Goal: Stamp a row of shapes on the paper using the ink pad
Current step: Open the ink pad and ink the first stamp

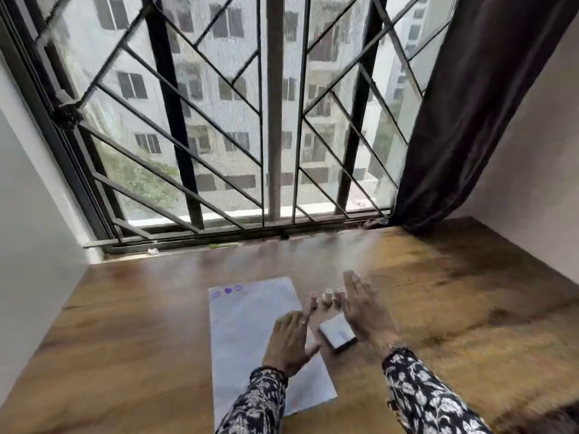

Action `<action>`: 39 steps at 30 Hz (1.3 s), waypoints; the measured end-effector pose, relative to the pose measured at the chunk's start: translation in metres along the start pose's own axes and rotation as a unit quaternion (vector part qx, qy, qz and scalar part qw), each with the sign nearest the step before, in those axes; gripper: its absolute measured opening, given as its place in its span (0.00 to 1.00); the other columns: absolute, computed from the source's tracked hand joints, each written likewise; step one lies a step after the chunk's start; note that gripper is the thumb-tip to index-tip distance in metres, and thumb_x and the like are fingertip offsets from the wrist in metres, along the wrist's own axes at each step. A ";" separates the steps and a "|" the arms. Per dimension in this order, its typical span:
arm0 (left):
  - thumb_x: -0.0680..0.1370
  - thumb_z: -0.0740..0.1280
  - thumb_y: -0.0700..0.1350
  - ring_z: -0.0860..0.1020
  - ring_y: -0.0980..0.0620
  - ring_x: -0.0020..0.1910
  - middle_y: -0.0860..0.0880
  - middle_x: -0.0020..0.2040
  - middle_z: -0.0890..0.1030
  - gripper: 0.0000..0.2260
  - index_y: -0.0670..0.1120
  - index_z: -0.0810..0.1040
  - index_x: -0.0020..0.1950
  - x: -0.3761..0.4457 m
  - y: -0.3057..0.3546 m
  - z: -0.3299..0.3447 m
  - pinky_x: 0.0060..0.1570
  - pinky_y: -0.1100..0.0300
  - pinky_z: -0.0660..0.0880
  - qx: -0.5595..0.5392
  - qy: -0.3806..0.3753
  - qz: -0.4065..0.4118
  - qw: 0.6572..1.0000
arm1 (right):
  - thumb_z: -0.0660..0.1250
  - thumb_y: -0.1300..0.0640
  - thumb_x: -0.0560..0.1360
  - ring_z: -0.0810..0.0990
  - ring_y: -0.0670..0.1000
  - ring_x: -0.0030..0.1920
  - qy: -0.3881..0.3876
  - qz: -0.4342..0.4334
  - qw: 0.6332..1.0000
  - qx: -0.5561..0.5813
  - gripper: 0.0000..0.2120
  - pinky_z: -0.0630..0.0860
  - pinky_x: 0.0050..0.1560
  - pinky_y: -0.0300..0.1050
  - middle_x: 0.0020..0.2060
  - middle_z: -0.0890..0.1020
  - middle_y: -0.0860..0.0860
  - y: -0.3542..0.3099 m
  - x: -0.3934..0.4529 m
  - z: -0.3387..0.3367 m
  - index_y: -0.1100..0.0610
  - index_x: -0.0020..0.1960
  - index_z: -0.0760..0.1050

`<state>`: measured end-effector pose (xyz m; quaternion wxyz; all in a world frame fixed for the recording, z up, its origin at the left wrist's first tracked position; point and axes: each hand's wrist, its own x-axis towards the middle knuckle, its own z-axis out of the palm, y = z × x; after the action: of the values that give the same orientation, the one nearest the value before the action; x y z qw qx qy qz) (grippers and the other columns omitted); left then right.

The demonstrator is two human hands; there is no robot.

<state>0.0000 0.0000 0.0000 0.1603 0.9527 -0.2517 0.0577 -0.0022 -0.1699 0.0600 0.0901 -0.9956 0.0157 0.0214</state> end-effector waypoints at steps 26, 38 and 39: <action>0.64 0.60 0.69 0.67 0.53 0.49 0.50 0.49 0.77 0.29 0.52 0.74 0.56 0.000 0.020 0.054 0.44 0.56 0.57 -0.069 0.035 -0.126 0.989 | 0.57 0.56 0.78 0.81 0.62 0.44 0.180 0.210 0.907 0.318 0.12 0.72 0.40 0.51 0.41 0.83 0.62 0.091 0.013 0.029 0.60 0.48 0.78; 0.65 0.61 0.69 0.65 0.55 0.53 0.49 0.54 0.76 0.32 0.52 0.70 0.63 -0.001 0.021 0.050 0.46 0.59 0.53 -0.099 0.030 -0.130 0.986 | 0.64 0.58 0.76 0.80 0.56 0.48 0.181 0.043 0.959 0.213 0.08 0.73 0.43 0.44 0.50 0.81 0.56 0.049 0.040 0.028 0.58 0.52 0.78; 0.65 0.60 0.70 0.64 0.55 0.54 0.49 0.55 0.76 0.33 0.52 0.70 0.63 0.000 0.021 0.050 0.46 0.60 0.52 -0.099 0.034 -0.129 0.986 | 0.65 0.58 0.75 0.80 0.56 0.48 0.174 -0.014 0.967 0.188 0.07 0.76 0.43 0.47 0.48 0.82 0.55 0.036 0.043 0.029 0.57 0.51 0.79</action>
<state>-0.0093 -0.0341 -0.0416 0.2686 0.9541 -0.1252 0.0440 0.0380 -0.2013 0.0227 0.2718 -0.9493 0.0214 -0.1563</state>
